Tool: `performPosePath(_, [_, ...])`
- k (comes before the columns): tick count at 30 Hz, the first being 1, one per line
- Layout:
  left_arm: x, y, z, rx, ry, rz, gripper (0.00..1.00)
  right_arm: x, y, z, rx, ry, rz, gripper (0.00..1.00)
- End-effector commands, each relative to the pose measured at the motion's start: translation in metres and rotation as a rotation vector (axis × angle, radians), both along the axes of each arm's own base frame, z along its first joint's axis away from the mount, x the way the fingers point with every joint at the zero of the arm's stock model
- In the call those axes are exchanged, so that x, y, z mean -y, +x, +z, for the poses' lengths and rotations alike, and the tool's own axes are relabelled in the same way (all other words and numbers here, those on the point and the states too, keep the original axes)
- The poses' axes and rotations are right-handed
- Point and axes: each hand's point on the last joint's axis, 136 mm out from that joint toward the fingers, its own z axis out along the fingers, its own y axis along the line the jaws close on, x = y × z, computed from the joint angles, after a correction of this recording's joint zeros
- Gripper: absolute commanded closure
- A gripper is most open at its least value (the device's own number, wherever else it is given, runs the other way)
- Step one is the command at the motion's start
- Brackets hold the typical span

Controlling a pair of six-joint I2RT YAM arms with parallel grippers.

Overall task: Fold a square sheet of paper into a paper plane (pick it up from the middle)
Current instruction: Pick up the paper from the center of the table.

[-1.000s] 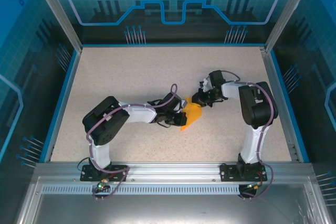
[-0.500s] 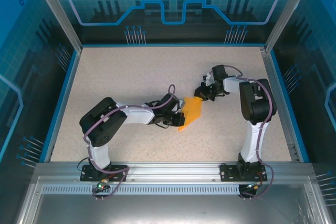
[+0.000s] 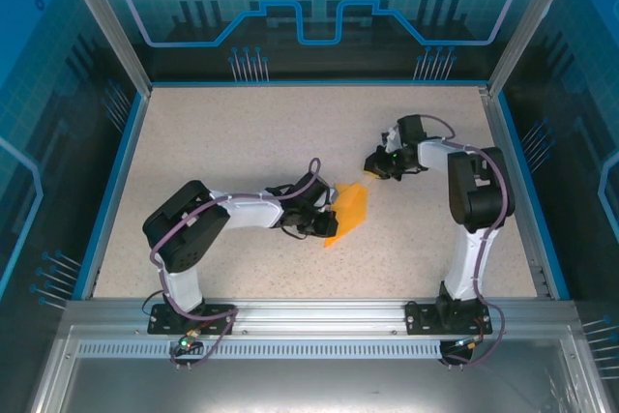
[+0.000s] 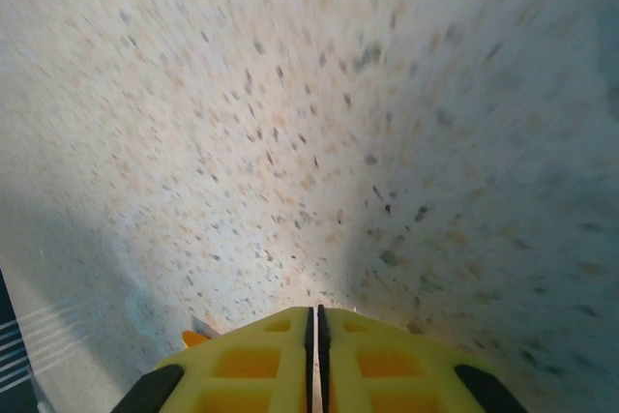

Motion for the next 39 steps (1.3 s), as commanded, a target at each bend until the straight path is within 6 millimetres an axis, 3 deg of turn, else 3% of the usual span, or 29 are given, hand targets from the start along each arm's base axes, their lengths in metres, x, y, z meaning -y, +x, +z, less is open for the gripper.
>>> performPosePath(1, [-0.012, -0.024, -0.009, -0.118, 0.077, -0.028, 0.89, 0.014, -0.001, 0.038, 0.11, -0.024, -0.017, 0.84])
performPosePath(9, [0.005, -0.006, 0.029, -0.051, 0.036, -0.041, 0.74, 0.003, -0.064, 0.045, 0.095, 0.038, 0.005, 0.74])
performPosePath(11, [0.001, -0.003, 0.032, -0.03, 0.082, -0.048, 0.71, -0.002, -0.084, 0.04, 0.072, 0.05, 0.013, 0.71])
performPosePath(17, [-0.011, 0.004, 0.027, 0.016, 0.195, -0.042, 0.68, -0.028, -0.116, 0.037, 0.046, 0.11, 0.051, 0.63])
performPosePath(26, [-0.021, 0.004, 0.011, 0.015, 0.252, -0.042, 0.68, -0.067, -0.126, 0.019, 0.003, 0.155, 0.105, 0.56])
performPosePath(39, [-0.019, 0.001, 0.001, 0.006, 0.218, -0.04, 0.72, -0.089, -0.123, 0.003, -0.023, 0.163, 0.133, 0.56])
